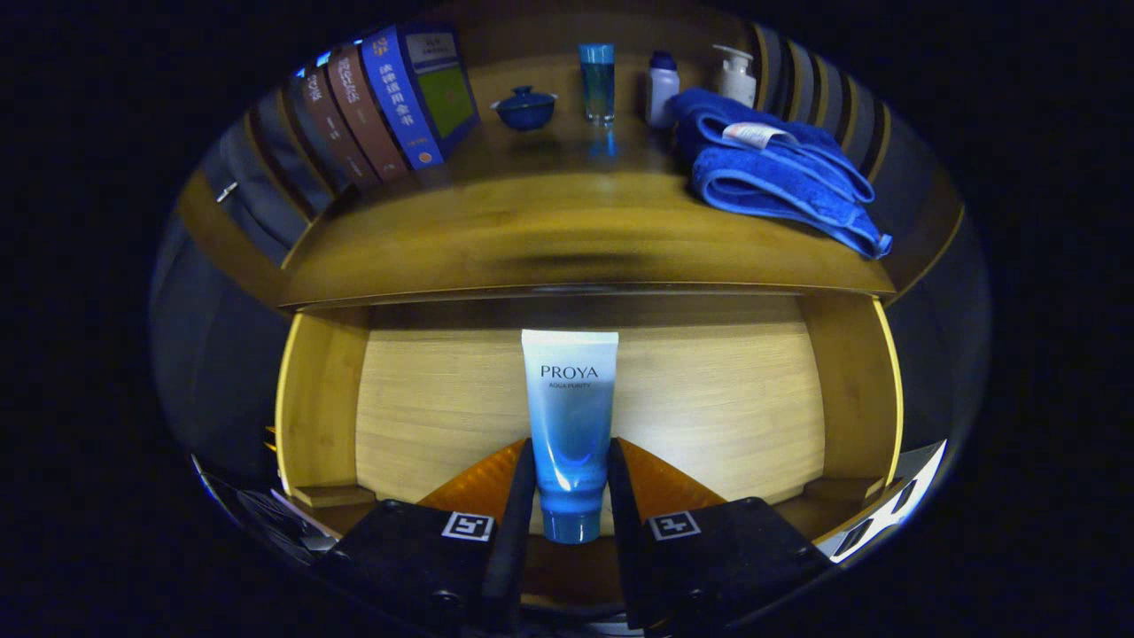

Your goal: Pull open the drawer, take out the items inside it, and place them on the countertop above the cabinet.

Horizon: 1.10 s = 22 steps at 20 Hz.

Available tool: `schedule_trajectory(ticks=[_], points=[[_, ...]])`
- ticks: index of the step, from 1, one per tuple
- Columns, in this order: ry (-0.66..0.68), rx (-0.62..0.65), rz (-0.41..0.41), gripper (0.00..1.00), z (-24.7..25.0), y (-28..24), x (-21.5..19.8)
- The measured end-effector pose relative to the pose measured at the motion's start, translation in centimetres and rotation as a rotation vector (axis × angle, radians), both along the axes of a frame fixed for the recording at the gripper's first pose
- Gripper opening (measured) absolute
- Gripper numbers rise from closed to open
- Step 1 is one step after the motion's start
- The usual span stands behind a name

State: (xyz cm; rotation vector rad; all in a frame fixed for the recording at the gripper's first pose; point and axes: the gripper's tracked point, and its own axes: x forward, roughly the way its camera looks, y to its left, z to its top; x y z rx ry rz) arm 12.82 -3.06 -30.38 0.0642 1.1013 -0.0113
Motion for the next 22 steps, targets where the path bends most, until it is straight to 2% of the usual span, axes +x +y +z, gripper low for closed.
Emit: schedule_trajectory(ticks=[3, 9, 18, 22], points=[[-0.093, -0.003, 0.001, 0.49, 1.9, 0.0, 1.2], [-0.216, -0.029, 0.002, 0.49, 4.8, -0.4, 6.9], [-0.152, -0.027, -0.005, 0.49, 2.3, -1.0, 15.9], [-0.101, -0.022, -0.016, 0.48, 0.3, -1.4, 17.0]])
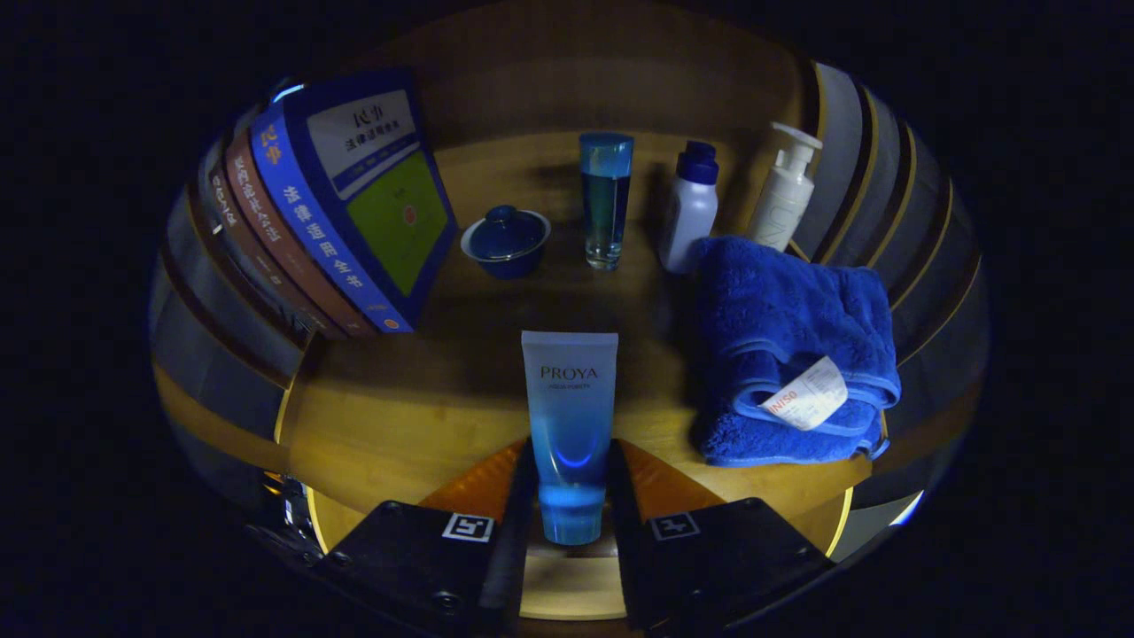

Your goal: Pull open the drawer, take out the items inside it, and place them on the countertop above the cabinet.

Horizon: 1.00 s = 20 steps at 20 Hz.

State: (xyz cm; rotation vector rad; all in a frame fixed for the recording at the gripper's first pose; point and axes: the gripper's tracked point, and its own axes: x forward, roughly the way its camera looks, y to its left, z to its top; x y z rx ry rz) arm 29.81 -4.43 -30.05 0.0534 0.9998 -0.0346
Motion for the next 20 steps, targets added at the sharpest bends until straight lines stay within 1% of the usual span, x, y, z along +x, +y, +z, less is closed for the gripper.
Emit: schedule_trajectory(ticks=[3, 6, 7, 9, 11, 14, 17, 20], points=[[0.018, 0.001, 0.001, 0.49, -0.9, 0.1, 0.3], [0.005, 0.001, 0.007, 0.48, -1.2, 0.4, 0.6], [-0.001, 0.001, 0.009, 0.51, -1.3, 0.5, 0.8], [-0.006, 0.007, 0.009, 0.52, -1.0, 0.6, 0.7], [-0.034, -0.001, 0.004, 0.58, -0.3, 0.5, 0.7], [-0.066, 0.012, 0.008, 1.00, 1.0, 0.6, 0.2], [-0.144, 0.007, 0.012, 1.00, 3.5, 0.5, -1.7], [-0.278, 0.017, 0.014, 1.00, 6.8, 0.6, -4.9]])
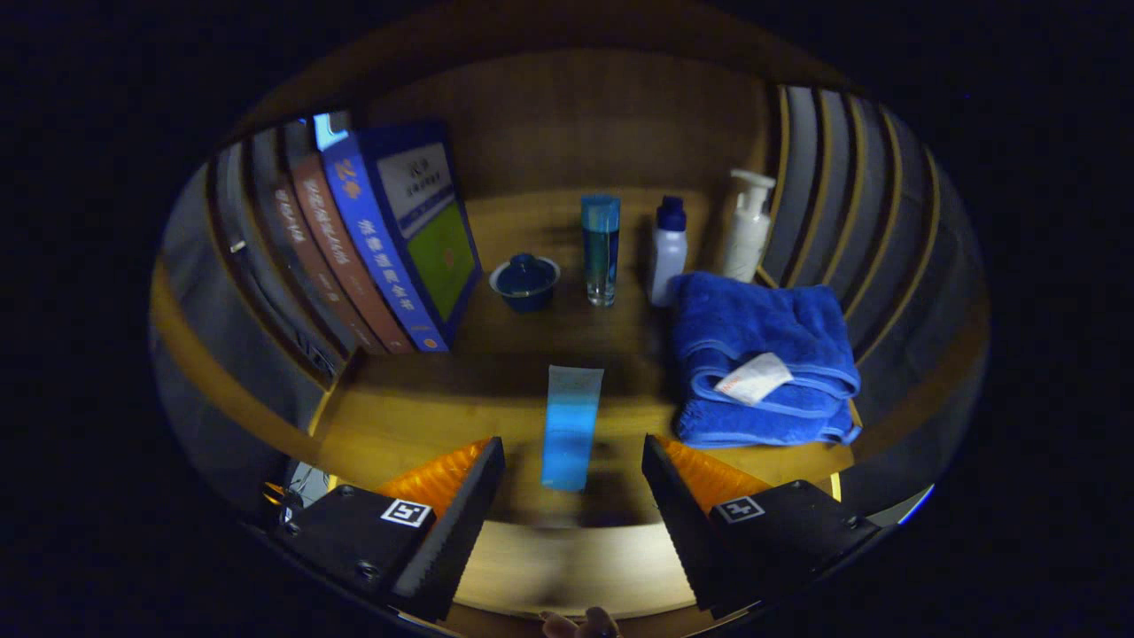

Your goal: Pull open the drawer, take out the items inside it, and place them on the countertop above the cabinet.

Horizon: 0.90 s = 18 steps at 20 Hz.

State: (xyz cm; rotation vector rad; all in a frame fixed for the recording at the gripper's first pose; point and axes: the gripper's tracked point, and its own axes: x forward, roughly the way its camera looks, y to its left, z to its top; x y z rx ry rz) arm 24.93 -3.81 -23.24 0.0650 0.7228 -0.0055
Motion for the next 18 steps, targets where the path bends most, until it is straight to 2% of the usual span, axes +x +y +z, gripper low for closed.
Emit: schedule_trajectory(ticks=[8, 12, 18], points=[[-0.304, 0.025, 0.009, 1.00, 5.8, 0.7, -12.1], [-0.366, 0.018, 0.023, 1.00, 5.0, 1.5, -17.3], [-0.386, 0.015, -0.011, 0.99, 0.6, 0.7, -23.9]])
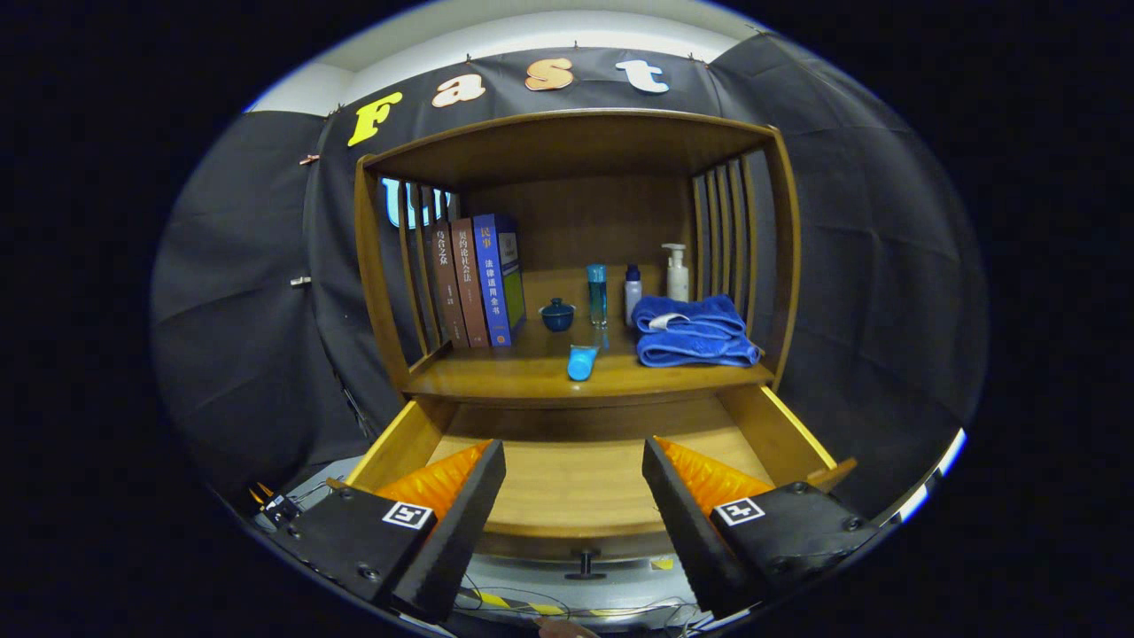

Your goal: Pull open the drawer, take out the items inside it, and place them on the countertop above the cabinet.

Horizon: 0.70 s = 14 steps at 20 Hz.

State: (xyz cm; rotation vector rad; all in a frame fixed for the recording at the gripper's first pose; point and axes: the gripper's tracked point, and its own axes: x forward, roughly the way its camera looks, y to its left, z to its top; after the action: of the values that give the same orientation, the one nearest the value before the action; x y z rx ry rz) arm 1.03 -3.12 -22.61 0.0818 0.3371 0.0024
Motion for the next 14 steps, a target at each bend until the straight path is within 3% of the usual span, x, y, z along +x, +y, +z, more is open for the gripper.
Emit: schedule_trajectory(ticks=[7, 14], points=[[0.063, 0.029, -0.025, 0.99, -6.2, -0.7, -3.0], [0.165, 0.038, -0.041, 0.99, -11.4, -1.1, -2.3]])
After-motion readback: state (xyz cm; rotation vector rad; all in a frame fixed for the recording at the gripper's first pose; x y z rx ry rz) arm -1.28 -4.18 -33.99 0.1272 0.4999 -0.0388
